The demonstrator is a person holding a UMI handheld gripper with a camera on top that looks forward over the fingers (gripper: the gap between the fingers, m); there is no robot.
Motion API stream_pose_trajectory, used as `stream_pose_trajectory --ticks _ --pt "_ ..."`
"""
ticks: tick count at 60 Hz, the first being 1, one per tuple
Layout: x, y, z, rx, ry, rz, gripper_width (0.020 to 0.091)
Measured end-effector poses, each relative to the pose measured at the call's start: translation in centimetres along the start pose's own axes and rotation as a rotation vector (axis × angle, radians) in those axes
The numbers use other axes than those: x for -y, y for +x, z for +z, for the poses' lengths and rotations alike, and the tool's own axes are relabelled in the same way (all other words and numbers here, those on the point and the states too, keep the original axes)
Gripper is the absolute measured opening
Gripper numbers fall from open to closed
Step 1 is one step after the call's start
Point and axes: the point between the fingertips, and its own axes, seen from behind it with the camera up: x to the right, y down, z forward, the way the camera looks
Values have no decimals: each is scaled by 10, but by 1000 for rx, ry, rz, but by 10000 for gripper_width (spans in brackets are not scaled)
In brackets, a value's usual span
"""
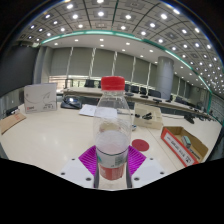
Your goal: Pour water
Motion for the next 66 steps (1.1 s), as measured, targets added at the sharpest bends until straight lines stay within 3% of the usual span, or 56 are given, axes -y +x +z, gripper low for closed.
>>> stream_pose_trajectory --ticks 18,36,52,66 --pt "84 111 32 -240 -4 -399 369" --pt "129 161 106 -441 -11 -1236 368" --pt "121 152 142 -457 -10 -1660 368" --pt "114 136 155 -421 23 -1767 368"
